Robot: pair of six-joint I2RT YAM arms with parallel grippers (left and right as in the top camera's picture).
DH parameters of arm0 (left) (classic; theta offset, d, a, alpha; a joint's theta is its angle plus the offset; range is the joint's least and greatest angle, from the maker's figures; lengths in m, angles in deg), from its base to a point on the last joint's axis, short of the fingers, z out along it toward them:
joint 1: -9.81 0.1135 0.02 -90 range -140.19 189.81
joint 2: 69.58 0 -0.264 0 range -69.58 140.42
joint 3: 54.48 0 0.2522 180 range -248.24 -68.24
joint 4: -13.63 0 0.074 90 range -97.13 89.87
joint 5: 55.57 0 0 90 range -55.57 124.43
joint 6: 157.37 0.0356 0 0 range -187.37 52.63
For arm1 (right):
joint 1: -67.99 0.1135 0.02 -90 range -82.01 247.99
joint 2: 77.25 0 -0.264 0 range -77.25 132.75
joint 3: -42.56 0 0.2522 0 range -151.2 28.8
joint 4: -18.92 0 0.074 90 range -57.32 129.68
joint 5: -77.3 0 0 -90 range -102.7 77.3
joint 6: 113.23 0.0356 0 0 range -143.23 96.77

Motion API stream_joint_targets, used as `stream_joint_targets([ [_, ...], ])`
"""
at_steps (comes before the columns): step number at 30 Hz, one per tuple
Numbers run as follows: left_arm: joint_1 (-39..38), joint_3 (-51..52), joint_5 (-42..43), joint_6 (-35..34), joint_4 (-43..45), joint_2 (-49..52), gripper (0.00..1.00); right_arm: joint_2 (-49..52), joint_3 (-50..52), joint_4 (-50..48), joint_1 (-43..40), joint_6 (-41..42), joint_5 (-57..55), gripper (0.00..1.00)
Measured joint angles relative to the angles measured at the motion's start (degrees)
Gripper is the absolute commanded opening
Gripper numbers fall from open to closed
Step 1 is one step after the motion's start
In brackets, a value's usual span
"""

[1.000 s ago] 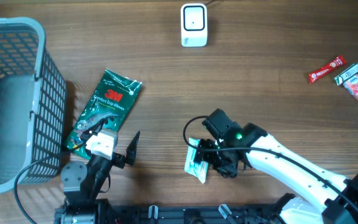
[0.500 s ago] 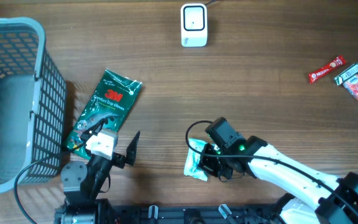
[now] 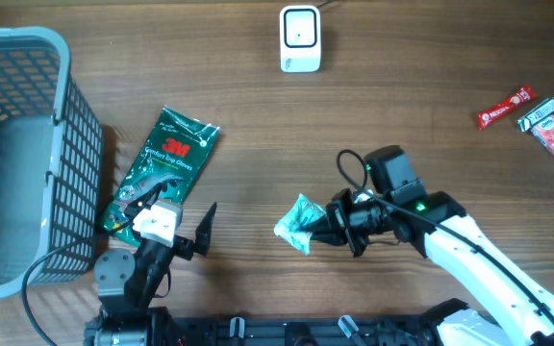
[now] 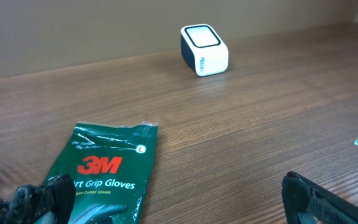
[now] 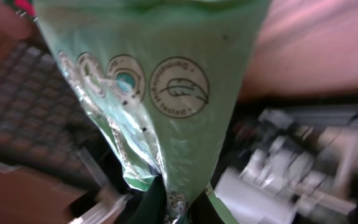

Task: Scan the item barcode
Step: 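Regrasp the wipes pack by its corner with the right gripper and lift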

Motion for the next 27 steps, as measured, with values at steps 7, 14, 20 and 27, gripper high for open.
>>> stream_joint_targets([
  [7, 0.0, 0.0, 0.0, 0.0, 0.0, 0.0, 1.0, 0.0, 0.0, -5.6, -1.5, 17.3, 9.8, 0.04],
  [14, 0.0, 0.0, 0.0, 0.0, 0.0, 0.0, 1.0, 3.0, -0.1, -1.9, -10.6, 22.1, 11.5, 0.05],
  [20, 0.0, 0.0, 0.0, 0.0, 0.0, 0.0, 1.0, 12.7, -0.1, 2.7, -18.4, 22.4, 16.1, 0.05],
  [27, 0.0, 0.0, 0.0, 0.0, 0.0, 0.0, 1.0, 26.4, -0.6, 16.9, -22.1, 22.6, 29.6, 0.04],
])
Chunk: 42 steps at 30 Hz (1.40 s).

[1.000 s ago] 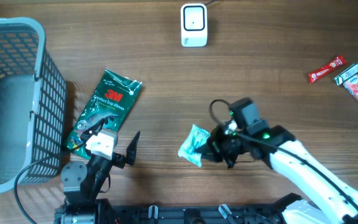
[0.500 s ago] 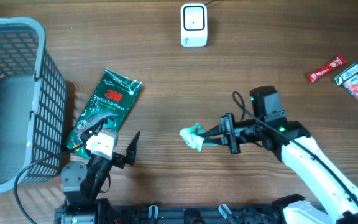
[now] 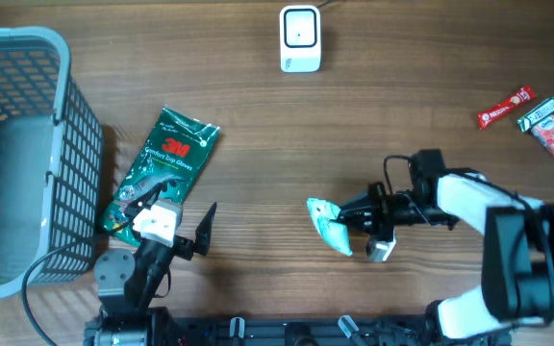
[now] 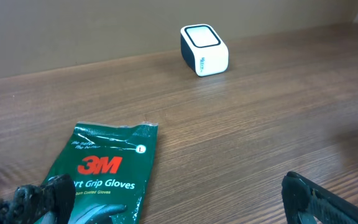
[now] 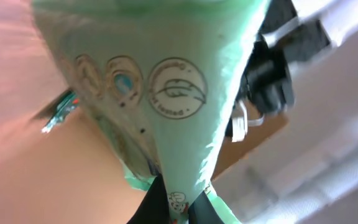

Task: Scan the item barcode
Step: 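Regrasp the wipes pack by its corner with the right gripper and lift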

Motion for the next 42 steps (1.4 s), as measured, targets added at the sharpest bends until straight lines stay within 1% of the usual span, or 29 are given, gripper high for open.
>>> stream_joint_targets([
  [4, 0.0, 0.0, 0.0, 0.0, 0.0, 0.0, 1.0, 1.1, 0.0, -1.1, -1.2, 0.0, 3.2, 0.04],
  [6, 0.0, 0.0, 0.0, 0.0, 0.0, 0.0, 1.0, 1.1, 0.0, -6.8, -2.3, 0.0, 3.8, 0.04],
  [9, 0.0, 0.0, 0.0, 0.0, 0.0, 0.0, 1.0, 1.1, 0.0, -18.8, -3.0, 0.2, 4.0, 0.05],
  [10, 0.0, 0.0, 0.0, 0.0, 0.0, 0.0, 1.0, 1.1, -0.2, -21.2, -3.1, 0.2, 4.0, 0.05],
  [12, 0.0, 0.0, 0.0, 0.0, 0.0, 0.0, 1.0, 1.1, -0.2, -21.9, -3.1, 0.2, 4.0, 0.05],
  [13, 0.0, 0.0, 0.0, 0.0, 0.0, 0.0, 1.0, 1.1, -0.2, -20.3, -3.1, 0.2, 4.0, 0.04],
  [14, 0.0, 0.0, 0.0, 0.0, 0.0, 0.0, 1.0, 1.1, -0.5, -16.4, -3.1, 0.2, 4.0, 0.05],
  [16, 0.0, 0.0, 0.0, 0.0, 0.0, 0.0, 1.0, 1.1, -0.9, -3.3, -3.1, 0.3, 3.9, 0.05],
  [19, 0.0, 0.0, 0.0, 0.0, 0.0, 0.0, 1.0, 1.2, -0.7, 9.6, -3.1, 0.2, 4.0, 0.05],
  [27, 0.0, 0.0, 0.0, 0.0, 0.0, 0.0, 1.0, 1.4, -1.4, 15.0, -4.2, 0.2, 3.9, 0.04],
  [32, 0.0, 0.0, 0.0, 0.0, 0.0, 0.0, 1.0, 2.2, -1.4, 16.5, -4.8, 0.2, 3.9, 0.05],
  [38, 0.0, 0.0, 0.0, 0.0, 0.0, 0.0, 1.0, 7.4, -1.6, 16.4, -9.0, 0.2, 2.1, 0.05],
  [42, 0.0, 0.0, 0.0, 0.0, 0.0, 0.0, 1.0, 10.8, -1.6, 14.7, -9.4, 0.2, 0.1, 0.04],
])
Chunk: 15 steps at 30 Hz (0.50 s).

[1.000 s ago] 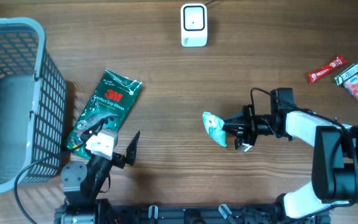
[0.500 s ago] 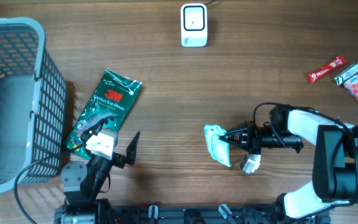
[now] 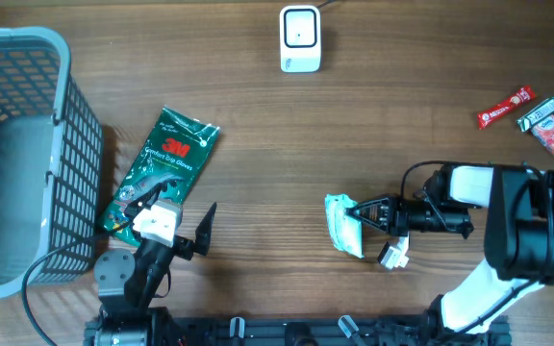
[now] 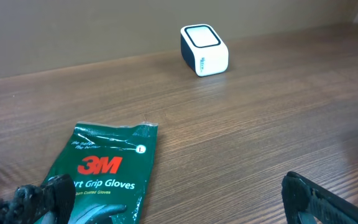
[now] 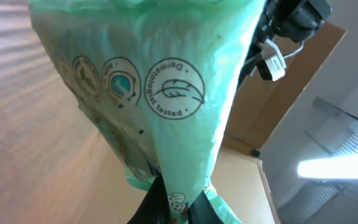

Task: Scan the item barcode
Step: 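Regrasp the wipes pack by its corner with the right gripper and lift, then hold the wipes pack up to the scanner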

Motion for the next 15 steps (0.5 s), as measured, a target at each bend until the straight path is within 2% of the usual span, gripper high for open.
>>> stream_joint_targets([
  [3, 0.0, 0.0, 0.0, 0.0, 0.0, 0.0, 1.0, 0.6, 0.0, -2.5, 0.0, 0.0, -0.4, 0.04],
  [5, 0.0, 0.0, 0.0, 0.0, 0.0, 0.0, 1.0, 0.6, 0.0, -7.4, 0.0, -0.5, 0.8, 0.05],
  [8, 0.0, 0.0, 0.0, 0.0, 0.0, 0.0, 1.0, 0.7, -3.5, -11.9, 0.0, -4.2, 2.6, 0.05],
  [10, 0.0, 0.0, 0.0, 0.0, 0.0, 0.0, 1.0, 0.5, -8.5, -6.6, 0.0, -10.6, 3.5, 0.04],
  [13, 0.0, 0.0, 0.0, 0.0, 0.0, 0.0, 1.0, -1.2, -16.0, 6.3, 0.8, -21.5, 3.8, 0.04],
  [15, 0.0, 0.0, 0.0, 0.0, 0.0, 0.0, 1.0, -3.9, -21.1, 10.7, 2.2, -28.5, 3.7, 0.05],
])
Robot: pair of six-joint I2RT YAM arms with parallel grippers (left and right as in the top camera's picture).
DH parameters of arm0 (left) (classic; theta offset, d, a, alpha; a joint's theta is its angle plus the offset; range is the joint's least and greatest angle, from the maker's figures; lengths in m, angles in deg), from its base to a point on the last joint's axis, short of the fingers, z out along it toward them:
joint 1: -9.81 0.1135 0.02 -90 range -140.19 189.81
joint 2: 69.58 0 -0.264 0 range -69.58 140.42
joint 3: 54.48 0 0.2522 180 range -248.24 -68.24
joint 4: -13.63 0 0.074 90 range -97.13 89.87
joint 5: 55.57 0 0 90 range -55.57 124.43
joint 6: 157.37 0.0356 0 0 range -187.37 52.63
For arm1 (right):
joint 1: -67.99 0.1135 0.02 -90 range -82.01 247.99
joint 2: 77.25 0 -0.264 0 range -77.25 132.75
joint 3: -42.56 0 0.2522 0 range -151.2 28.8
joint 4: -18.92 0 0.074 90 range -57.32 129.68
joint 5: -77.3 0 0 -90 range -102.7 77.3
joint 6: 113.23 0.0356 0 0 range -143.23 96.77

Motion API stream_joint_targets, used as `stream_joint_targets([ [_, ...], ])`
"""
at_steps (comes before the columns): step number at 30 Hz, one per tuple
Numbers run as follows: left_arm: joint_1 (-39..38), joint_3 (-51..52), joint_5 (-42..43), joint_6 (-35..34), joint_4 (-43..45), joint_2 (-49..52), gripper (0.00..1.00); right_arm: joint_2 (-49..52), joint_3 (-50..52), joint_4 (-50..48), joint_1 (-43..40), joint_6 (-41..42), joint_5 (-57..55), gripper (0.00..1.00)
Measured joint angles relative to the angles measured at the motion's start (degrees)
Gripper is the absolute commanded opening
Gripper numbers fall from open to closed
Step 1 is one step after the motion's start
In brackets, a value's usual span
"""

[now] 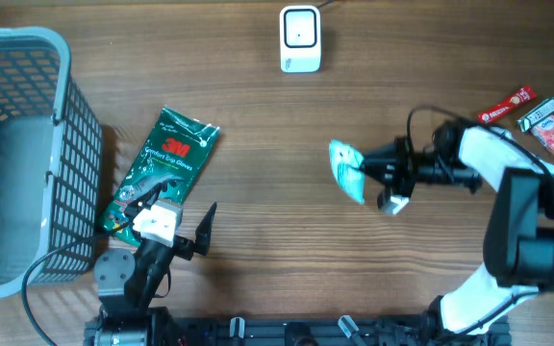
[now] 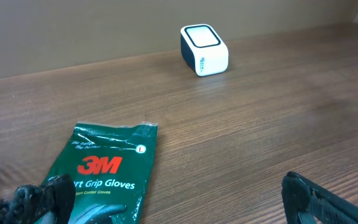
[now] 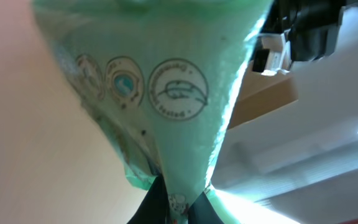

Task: Scan the item barcode
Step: 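Hold the wipes pack up to the scanner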

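A light green packet hangs over the table's middle right, pinched at one edge by my right gripper, which is shut on it. In the right wrist view the packet fills the frame, round printed seals facing the camera, with the fingers closed at its lower edge. The white barcode scanner stands at the far middle of the table, also in the left wrist view. My left gripper rests open at the near left edge, its fingertips wide apart.
A green 3M gloves pack lies left of centre. A grey basket stands at the far left. Small snack packets lie at the right edge. A cable loops off the right arm.
My right gripper has carried the green packet farther from the near edge, toward the scanner's side of the table. The left arm has not moved.
My right gripper held the green packet near the table's middle front, pointing left. It then turned with the packet and shifted rightward, still low near the front. Now the packet hangs farther up the table. The left gripper stayed open and still throughout.
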Motion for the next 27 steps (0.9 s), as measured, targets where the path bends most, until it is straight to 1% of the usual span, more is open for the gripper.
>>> stream_joint_targets([
  [2, 0.0, 0.0, 0.0, 0.0, 0.0, 0.0, 1.0, -1.7, -2.5, 0.5, 1.0, -4.8, -0.5, 0.05],
  [3, 0.0, 0.0, 0.0, 0.0, 0.0, 0.0, 1.0, -4.3, -5.7, -0.5, 2.8, -6.5, -2.7, 0.05],
  [6, 0.0, 0.0, 0.0, 0.0, 0.0, 0.0, 1.0, -8.8, -8.6, -10.4, 7.5, -12.6, -16.7, 0.05],
  [7, 0.0, 0.0, 0.0, 0.0, 0.0, 0.0, 1.0, -9.7, -8.8, -14.5, 10.1, -16.4, -26.4, 0.05],
  [9, 0.0, 0.0, 0.0, 0.0, 0.0, 0.0, 1.0, -9.7, -8.8, -18.2, 13.9, -21.0, -35.8, 0.05],
  [11, 0.0, 0.0, 0.0, 0.0, 0.0, 0.0, 1.0, -9.7, -8.8, -25.4, 18.8, -28.3, -46.6, 0.05],
  [12, 0.0, 0.0, 0.0, 0.0, 0.0, 0.0, 1.0, -9.7, -8.7, -32.4, 21.9, -33.5, -51.9, 0.05],
  [13, 0.0, 0.0, 0.0, 0.0, 0.0, 0.0, 1.0, -9.7, -8.5, -37.2, 23.9, -37.1, -55.2, 0.05],
  [15, 0.0, 0.0, 0.0, 0.0, 0.0, 0.0, 1.0, -9.6, -8.6, -44.8, 26.2, -40.8, -59.3, 0.05],
  [17, 0.0, 0.0, 0.0, 0.0, 0.0, 0.0, 1.0, -9.4, -8.5, -49.8, 27.3, -42.8, -62.1, 0.05],
  [19, 0.0, 0.0, 0.0, 0.0, 0.0, 0.0, 1.0, -8.0, -8.6, -56.8, 27.1, -43.2, -63.7, 0.05],
  [21, 0.0, 0.0, 0.0, 0.0, 0.0, 0.0, 1.0, -5.2, -9.2, -61.7, 26.7, -42.9, -64.8, 0.05],
  [24, 0.0, 0.0, 0.0, 0.0, 0.0, 0.0, 1.0, 1.0, -12.6, -62.9, 26.1, -42.4, -66.4, 0.05],
  [27, 0.0, 0.0, 0.0, 0.0, 0.0, 0.0, 1.0, 9.2, -21.8, -61.4, 25.2, -42.0, -67.5, 0.05],
])
